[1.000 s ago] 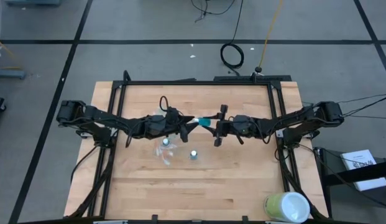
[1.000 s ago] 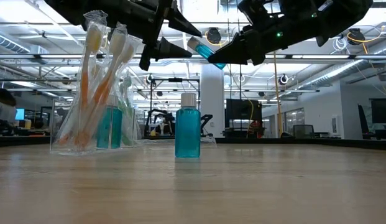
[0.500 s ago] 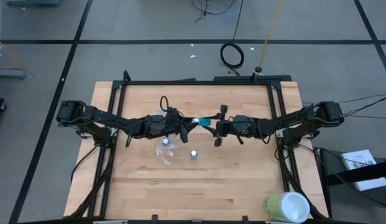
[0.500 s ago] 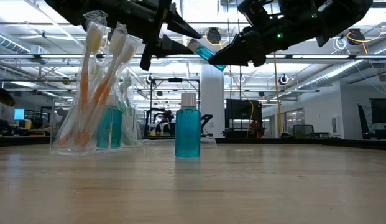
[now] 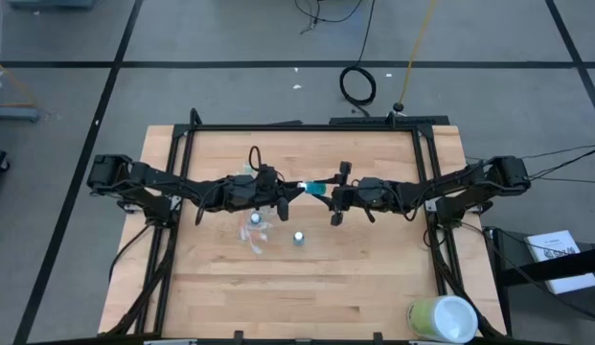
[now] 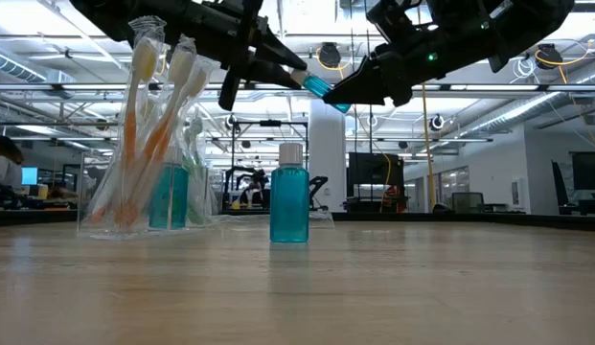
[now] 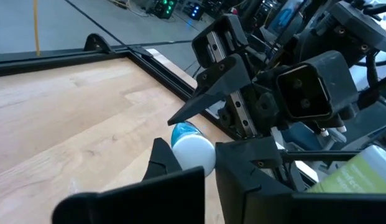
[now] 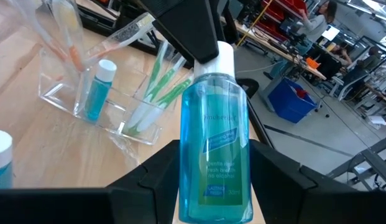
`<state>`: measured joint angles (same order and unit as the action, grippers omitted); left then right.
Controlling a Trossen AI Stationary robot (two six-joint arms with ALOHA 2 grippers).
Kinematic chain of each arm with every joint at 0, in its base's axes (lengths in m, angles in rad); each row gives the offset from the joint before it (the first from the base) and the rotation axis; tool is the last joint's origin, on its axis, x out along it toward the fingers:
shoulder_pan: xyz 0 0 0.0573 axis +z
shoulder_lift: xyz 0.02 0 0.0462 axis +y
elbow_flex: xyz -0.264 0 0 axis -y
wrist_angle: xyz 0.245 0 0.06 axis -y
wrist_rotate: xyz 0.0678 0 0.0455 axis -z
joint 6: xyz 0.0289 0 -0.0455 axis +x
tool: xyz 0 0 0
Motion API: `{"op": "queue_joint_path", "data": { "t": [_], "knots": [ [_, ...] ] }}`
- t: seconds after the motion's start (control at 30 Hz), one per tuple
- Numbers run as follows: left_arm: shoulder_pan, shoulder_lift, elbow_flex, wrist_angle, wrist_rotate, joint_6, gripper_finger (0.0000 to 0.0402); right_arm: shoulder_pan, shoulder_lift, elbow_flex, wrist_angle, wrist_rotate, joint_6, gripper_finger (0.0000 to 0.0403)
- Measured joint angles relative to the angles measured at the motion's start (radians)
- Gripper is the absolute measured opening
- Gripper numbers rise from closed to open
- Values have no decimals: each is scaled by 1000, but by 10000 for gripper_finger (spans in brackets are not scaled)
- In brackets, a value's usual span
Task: Pick & Place toothbrushing station
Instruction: Put the blue mouthwash into the middle section of the transparent organizer
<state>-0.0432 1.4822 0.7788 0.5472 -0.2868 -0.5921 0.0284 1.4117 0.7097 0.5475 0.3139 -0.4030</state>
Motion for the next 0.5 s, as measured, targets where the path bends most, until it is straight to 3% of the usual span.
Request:
{"op": "queue_joint_path", "data": {
  "t": [0.23,0.5],
  "knots": [
    [1,-13,0,-7,31,27,3,12,0,0,-3,-1,99,173],
    [2,-154,1,-218,32,55,1,44,0,2,-5,0,266,244]
  ]
}}
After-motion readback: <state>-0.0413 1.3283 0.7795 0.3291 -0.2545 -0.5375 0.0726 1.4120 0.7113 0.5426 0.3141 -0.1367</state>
